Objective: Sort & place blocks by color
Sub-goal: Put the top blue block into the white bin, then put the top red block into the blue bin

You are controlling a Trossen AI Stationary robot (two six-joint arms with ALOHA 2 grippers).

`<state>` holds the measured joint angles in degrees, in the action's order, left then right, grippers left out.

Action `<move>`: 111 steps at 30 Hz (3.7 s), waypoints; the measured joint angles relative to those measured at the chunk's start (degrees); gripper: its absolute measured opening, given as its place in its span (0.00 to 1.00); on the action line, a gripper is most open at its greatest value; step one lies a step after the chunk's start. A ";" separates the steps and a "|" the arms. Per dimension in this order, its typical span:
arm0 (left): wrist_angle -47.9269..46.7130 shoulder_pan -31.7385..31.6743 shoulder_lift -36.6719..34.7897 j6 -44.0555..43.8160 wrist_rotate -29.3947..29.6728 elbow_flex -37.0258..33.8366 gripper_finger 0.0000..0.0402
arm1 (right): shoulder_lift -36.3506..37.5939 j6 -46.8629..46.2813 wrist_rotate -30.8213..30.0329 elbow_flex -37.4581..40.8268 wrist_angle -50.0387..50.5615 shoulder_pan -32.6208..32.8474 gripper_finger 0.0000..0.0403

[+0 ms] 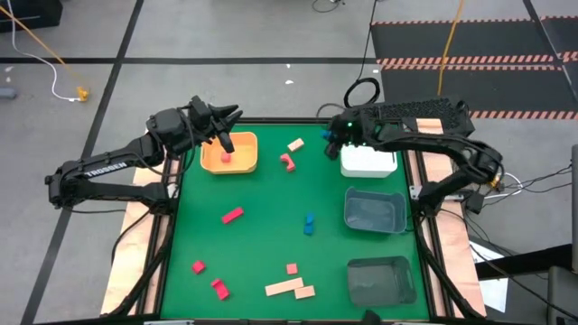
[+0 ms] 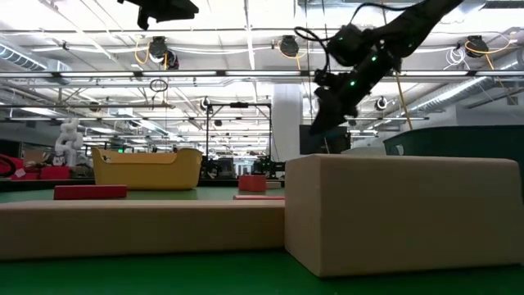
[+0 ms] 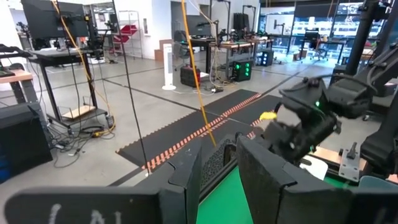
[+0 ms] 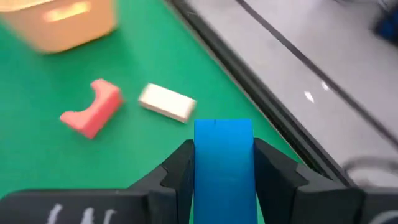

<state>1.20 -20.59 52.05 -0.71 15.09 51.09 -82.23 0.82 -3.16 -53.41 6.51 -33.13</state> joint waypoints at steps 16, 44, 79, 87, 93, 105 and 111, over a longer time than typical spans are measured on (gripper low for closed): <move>0.75 -0.01 0.00 6.04 0.07 0.00 0.25 | 11.88 -25.51 -5.75 0.57 34.88 -1.99 0.28; -0.46 0.00 0.09 4.81 0.03 0.00 0.25 | 20.13 -36.61 -0.09 12.57 10.77 -0.97 0.43; -24.55 3.18 0.07 -12.36 -15.54 -0.02 0.25 | 11.30 -44.42 -1.68 12.52 -31.13 29.83 0.43; -42.92 13.08 0.07 -29.84 -15.56 -0.02 0.25 | 11.39 -42.80 -2.98 12.52 -31.15 30.62 0.43; -44.43 23.95 2.85 -43.29 -11.83 -0.05 0.25 | 11.36 -40.62 -2.43 12.52 -29.77 30.62 0.44; -45.99 34.56 17.61 -51.11 -10.03 -0.07 0.28 | 11.38 -40.19 1.96 12.52 -26.09 31.01 0.44; -47.81 36.38 23.80 -52.68 -9.99 -0.07 0.43 | 11.39 -40.19 1.90 12.52 -22.93 32.02 0.44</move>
<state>-46.61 15.79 75.86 -53.39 5.10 51.03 -70.85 -39.38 -1.26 -40.88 -16.42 -1.11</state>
